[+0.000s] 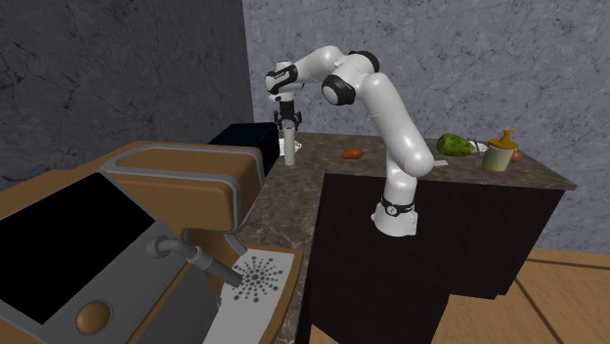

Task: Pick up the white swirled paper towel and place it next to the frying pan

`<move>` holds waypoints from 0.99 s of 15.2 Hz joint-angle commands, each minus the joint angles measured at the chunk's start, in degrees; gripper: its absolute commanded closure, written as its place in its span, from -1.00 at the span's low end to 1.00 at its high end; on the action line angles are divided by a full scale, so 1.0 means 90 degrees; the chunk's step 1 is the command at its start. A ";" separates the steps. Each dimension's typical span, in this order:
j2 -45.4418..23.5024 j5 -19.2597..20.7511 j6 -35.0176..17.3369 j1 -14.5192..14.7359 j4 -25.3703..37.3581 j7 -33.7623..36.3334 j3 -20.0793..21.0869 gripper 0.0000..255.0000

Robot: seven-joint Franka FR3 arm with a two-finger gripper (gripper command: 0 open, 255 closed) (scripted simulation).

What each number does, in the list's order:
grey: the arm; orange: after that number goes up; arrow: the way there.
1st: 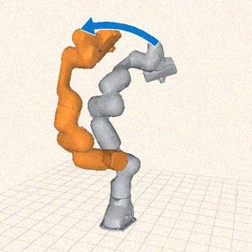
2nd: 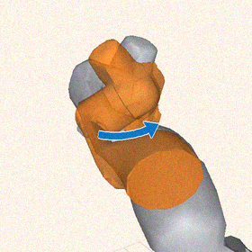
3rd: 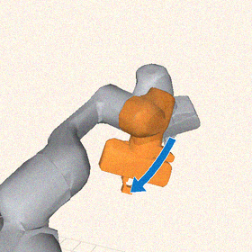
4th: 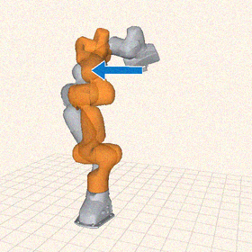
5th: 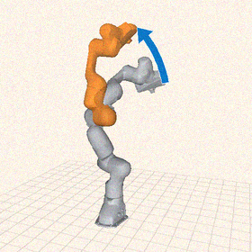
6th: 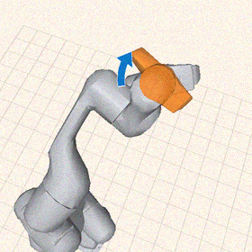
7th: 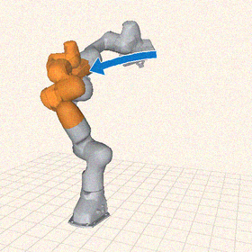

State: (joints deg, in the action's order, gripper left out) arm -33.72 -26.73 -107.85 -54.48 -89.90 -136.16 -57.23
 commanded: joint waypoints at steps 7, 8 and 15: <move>0.0205 0.0212 0.0669 0.0002 0.0550 0.0158 -0.0142 -1.00; 0.0205 0.0212 0.0669 0.0002 0.0550 0.0158 -0.0142 -1.00; 0.0205 0.0212 0.0669 0.0002 0.0550 0.0158 -0.0142 -1.00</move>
